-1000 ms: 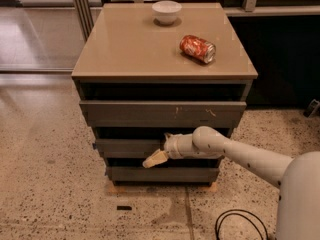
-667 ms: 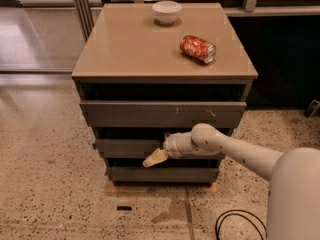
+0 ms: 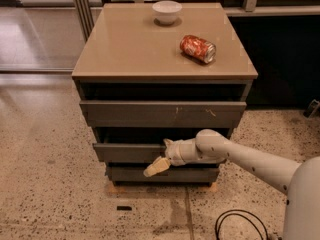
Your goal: Open middle drawer
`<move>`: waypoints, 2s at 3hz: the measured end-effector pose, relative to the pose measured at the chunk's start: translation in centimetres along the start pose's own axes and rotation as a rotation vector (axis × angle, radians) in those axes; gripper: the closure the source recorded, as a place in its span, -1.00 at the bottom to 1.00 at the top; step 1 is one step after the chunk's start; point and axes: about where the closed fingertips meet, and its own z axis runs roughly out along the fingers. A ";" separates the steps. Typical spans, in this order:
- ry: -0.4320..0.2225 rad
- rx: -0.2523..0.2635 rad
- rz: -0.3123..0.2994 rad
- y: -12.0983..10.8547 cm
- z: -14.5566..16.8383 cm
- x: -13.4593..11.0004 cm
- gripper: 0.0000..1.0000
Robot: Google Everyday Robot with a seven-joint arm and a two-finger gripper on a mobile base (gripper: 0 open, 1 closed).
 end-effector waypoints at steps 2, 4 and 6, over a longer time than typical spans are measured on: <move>0.001 -0.035 0.024 2.1 -0.6 0.5 -1.00; 0.024 -0.083 0.026 3.7 0.0 0.8 -1.00; 0.039 -0.122 0.050 5.6 -0.4 1.1 -1.00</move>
Offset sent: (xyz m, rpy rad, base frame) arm -0.0218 0.0002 0.0022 0.0176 0.0349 0.0122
